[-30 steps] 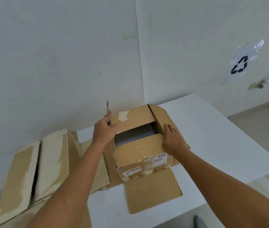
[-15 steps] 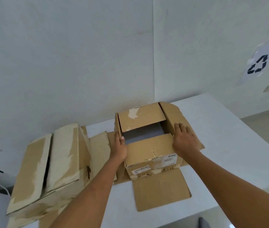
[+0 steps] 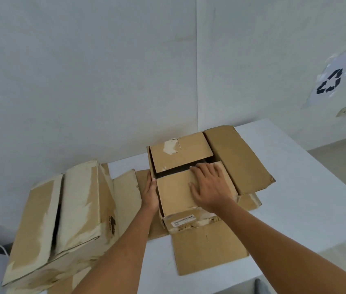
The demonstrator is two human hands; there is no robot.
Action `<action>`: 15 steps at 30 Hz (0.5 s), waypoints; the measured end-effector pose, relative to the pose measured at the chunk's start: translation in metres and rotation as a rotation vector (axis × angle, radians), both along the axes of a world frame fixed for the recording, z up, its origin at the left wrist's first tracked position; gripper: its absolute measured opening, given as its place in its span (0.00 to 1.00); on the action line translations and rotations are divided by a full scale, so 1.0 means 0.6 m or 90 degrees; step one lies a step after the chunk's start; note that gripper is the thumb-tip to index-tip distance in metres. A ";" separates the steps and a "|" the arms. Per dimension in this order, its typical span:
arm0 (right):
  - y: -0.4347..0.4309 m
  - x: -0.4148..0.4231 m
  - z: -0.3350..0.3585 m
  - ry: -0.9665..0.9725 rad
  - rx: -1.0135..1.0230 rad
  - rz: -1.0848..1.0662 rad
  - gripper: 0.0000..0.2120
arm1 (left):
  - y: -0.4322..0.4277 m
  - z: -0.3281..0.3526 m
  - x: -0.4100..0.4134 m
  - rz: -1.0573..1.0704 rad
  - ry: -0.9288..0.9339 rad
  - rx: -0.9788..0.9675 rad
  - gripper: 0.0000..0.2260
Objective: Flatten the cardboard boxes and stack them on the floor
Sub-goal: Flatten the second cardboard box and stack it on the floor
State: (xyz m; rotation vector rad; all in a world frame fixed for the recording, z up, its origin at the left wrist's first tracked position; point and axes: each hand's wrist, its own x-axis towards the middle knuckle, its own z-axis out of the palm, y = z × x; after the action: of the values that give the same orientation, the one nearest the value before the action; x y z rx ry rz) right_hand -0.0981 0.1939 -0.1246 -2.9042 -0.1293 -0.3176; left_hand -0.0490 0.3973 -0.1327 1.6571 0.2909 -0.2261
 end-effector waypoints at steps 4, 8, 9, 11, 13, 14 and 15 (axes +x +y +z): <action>-0.002 -0.011 -0.003 -0.182 0.078 -0.007 0.23 | -0.002 -0.006 0.000 0.032 -0.003 -0.056 0.22; 0.004 -0.003 0.026 -0.354 0.105 -0.030 0.12 | -0.001 -0.049 0.017 0.010 0.000 -0.037 0.20; 0.006 0.002 0.044 -0.394 0.101 -0.027 0.09 | -0.005 -0.045 0.016 0.003 -0.003 -0.023 0.18; 0.008 0.010 0.092 -0.408 0.113 -0.011 0.12 | -0.011 -0.033 0.013 -0.009 -0.014 -0.005 0.15; 0.011 0.012 0.145 -0.274 0.160 -0.019 0.14 | -0.006 -0.047 0.017 -0.028 -0.045 -0.014 0.17; 0.010 0.014 0.168 -0.159 0.175 -0.019 0.13 | -0.004 -0.060 0.022 -0.031 -0.058 -0.013 0.19; 0.008 0.012 0.189 -0.040 0.168 -0.005 0.12 | -0.002 -0.076 0.030 -0.029 -0.067 -0.015 0.21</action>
State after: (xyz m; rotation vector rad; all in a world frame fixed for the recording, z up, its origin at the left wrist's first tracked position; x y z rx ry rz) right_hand -0.0907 0.1984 -0.0114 -2.6349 -0.0783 -0.3957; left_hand -0.0308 0.3962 -0.1783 1.6474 0.1707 -0.1753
